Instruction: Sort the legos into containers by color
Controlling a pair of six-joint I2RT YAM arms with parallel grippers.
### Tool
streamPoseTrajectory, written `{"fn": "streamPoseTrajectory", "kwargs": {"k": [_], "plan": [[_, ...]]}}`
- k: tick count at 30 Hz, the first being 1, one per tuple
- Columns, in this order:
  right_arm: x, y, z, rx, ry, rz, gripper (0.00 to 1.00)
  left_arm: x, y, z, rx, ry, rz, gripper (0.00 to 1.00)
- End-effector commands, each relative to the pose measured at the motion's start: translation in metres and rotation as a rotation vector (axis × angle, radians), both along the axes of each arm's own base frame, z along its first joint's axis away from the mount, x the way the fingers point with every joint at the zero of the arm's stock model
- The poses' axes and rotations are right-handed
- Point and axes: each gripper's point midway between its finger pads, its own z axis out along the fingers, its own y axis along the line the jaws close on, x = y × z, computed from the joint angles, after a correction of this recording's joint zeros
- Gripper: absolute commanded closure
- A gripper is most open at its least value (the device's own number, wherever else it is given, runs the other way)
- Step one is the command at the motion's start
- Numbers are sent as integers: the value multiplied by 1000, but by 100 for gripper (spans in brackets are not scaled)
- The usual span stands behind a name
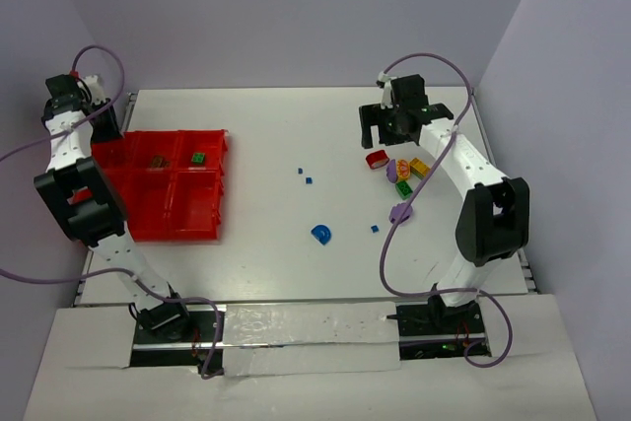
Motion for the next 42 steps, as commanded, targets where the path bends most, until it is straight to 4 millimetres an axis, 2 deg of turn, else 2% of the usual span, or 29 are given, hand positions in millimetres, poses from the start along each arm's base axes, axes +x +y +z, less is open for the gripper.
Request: {"fn": "streamPoseTrajectory", "kwargs": {"k": [1,8,12,15,19,22,23,24,26,27,31,36,42], "plan": [[6,-6,-2,-66,-14,19,0,12,22,14,69,-30,23,72],[7,-7,-15,-119,16,27,0,7,21,9,66,-6,17,44],[6,-3,-25,-141,42,36,0,6,21,15,71,-8,16,34],[8,0,-33,-164,61,50,0,7,19,23,68,-20,12,32],[11,4,-40,-201,80,38,0,12,10,52,44,-85,-3,32],[13,10,-49,-221,100,28,0,16,-7,76,70,-140,-36,31],[14,10,-52,-226,104,27,0,18,-11,76,80,-142,-48,31],[15,12,-55,-239,105,31,0,20,-28,88,98,-167,-84,31],[20,14,-60,-253,106,38,0,20,-46,101,116,-201,-128,30],[22,15,-62,-258,107,42,0,21,-55,98,109,-198,-150,30],[33,8,-76,-325,124,51,0,21,-106,116,106,-232,-265,29],[41,1,-84,-365,127,42,0,15,-151,128,139,-262,-354,29],[46,-8,-100,-373,165,25,0,9,-177,128,138,-277,-394,29]]}}
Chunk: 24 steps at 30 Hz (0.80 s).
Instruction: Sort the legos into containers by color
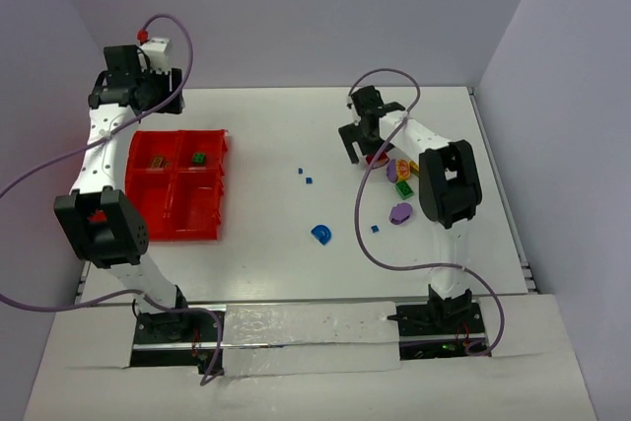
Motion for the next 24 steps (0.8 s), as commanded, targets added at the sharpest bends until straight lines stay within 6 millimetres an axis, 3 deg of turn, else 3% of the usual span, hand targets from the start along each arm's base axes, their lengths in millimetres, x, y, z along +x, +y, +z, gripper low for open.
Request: {"fn": "streamPoseTrajectory", "kwargs": {"k": [1,9,13,22,24], "plan": [[16,-11,3,-23,-19,-25,0,-2,-6,18,13,-65,-11,29],[21,-11,-14,26,25,-24,0,-6,-19,15,-6,-61,-31,29],[21,-10,-17,37,49,-17,7,-6,-24,17,-18,-61,-37,30],[10,-1,-14,109,101,-10,52,-11,-42,19,-84,-63,-92,31],[7,6,-8,148,109,-8,69,-14,-50,20,-122,-70,-119,31]]}}
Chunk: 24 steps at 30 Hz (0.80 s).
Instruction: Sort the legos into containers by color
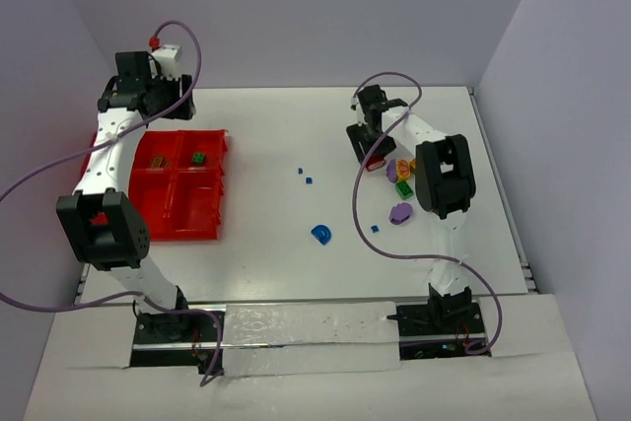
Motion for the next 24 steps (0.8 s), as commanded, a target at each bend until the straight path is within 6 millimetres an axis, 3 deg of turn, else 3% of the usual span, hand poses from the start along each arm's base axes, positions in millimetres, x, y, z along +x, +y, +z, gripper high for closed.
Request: {"fn": "streamPoseTrajectory", "kwargs": {"k": [1,4,5,8,11,12,15,20,24], "plan": [[-2,20,29,134,8,-7,81,-10,-33,36,-121,-106,-115,31],[-6,47,58,295,7,-29,99,-26,-59,41,-232,-161,-221,30],[-6,56,69,351,5,-33,100,-33,-66,31,-266,-133,-246,30],[-9,89,101,561,10,-35,100,-55,-96,34,-346,-180,-376,29],[-21,131,140,865,72,10,100,-81,-142,34,-445,-194,-539,28],[-18,134,140,889,69,-10,100,-81,-143,30,-446,-198,-543,28],[-37,168,181,1208,194,48,100,-100,-177,29,-526,-184,-648,27],[-52,182,224,1507,325,43,100,-114,-218,33,-583,-157,-736,27],[-67,184,251,1676,408,48,100,-116,-237,40,-595,-166,-775,28]]}}
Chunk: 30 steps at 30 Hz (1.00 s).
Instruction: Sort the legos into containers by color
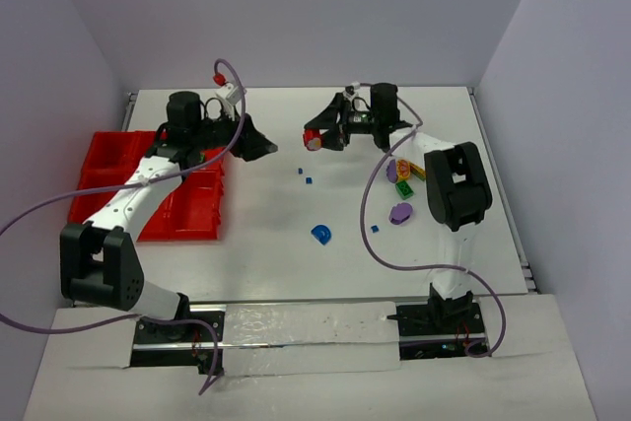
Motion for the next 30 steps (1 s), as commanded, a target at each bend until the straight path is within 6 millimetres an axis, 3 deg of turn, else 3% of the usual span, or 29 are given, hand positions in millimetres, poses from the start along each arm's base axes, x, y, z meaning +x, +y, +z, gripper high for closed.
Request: {"fn": "streamPoseTrajectory", "kwargs": {"k": [1,9,23,27,30], "plan": [[-33,6,89,283,-34,131,100,2,-27,34,-81,-91,-77,28],[-54,20,101,294,-24,194,100,-2,-56,38,-86,-120,-135,28],[-68,38,90,280,18,253,100,-14,-77,49,-134,-148,-220,29],[-69,39,89,278,28,259,100,-18,-84,46,-121,-153,-240,37],[-71,40,90,274,25,267,100,-20,-86,44,-111,-153,-246,50]]}}
